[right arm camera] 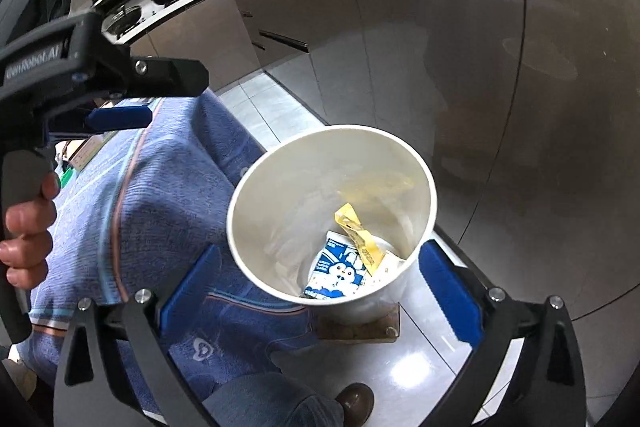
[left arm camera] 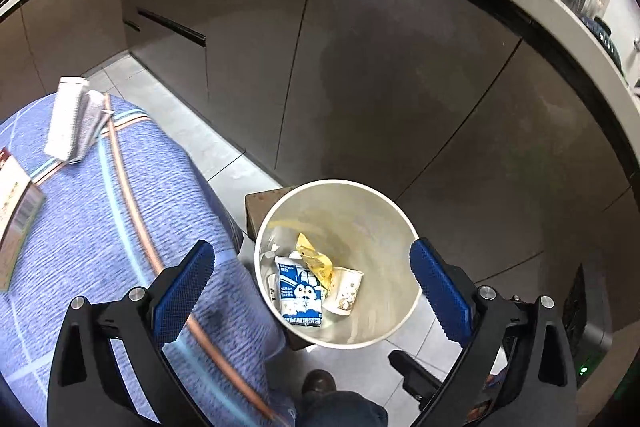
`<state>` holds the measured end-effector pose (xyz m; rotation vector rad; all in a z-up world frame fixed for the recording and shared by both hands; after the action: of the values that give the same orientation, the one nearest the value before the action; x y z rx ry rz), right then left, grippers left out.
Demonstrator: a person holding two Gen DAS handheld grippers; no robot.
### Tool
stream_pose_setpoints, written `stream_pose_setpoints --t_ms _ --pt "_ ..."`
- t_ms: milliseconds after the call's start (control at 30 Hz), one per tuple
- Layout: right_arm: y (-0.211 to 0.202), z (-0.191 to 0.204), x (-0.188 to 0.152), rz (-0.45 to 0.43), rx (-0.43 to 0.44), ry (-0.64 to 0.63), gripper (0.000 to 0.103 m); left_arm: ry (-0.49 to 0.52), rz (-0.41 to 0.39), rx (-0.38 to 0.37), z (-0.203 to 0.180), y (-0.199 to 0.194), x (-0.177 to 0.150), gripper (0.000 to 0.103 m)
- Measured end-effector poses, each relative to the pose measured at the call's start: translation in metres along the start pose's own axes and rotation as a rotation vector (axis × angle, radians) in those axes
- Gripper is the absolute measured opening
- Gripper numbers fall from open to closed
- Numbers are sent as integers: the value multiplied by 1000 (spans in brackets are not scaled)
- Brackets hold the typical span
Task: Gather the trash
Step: 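Move both tools back over the table toward the red box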
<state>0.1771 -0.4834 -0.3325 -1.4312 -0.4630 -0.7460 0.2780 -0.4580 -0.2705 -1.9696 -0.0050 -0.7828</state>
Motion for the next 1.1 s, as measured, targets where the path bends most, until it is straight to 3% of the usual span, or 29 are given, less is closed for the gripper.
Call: stream_pose_setpoints --t_ms 400,733,833,1100 --pt "-44 46 33 -60 20 -69 100 -96 -92 0 41 -101 1 95" --pt "-69 127 63 -99 89 -176 100 -147 -243 85 124 -192 -8 95" --pt "-68 147 74 -101 107 -199 100 -150 -264 118 151 -206 -8 95" --pt "-41 174 114 -77 175 -148 100 -102 -251 163 207 -195 5 95"
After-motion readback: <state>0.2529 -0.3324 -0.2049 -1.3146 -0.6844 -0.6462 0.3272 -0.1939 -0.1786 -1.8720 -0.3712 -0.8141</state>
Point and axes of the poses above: each gripper's, at about its wrist camera, not at the fingertips, and y roughly the way its jaws point, z to its left, x to its top, the point moved 9 cm from there along y, roughly the way its jaws point, and after that the axes turned 11 degrees about -y, right-handed, at the moved point
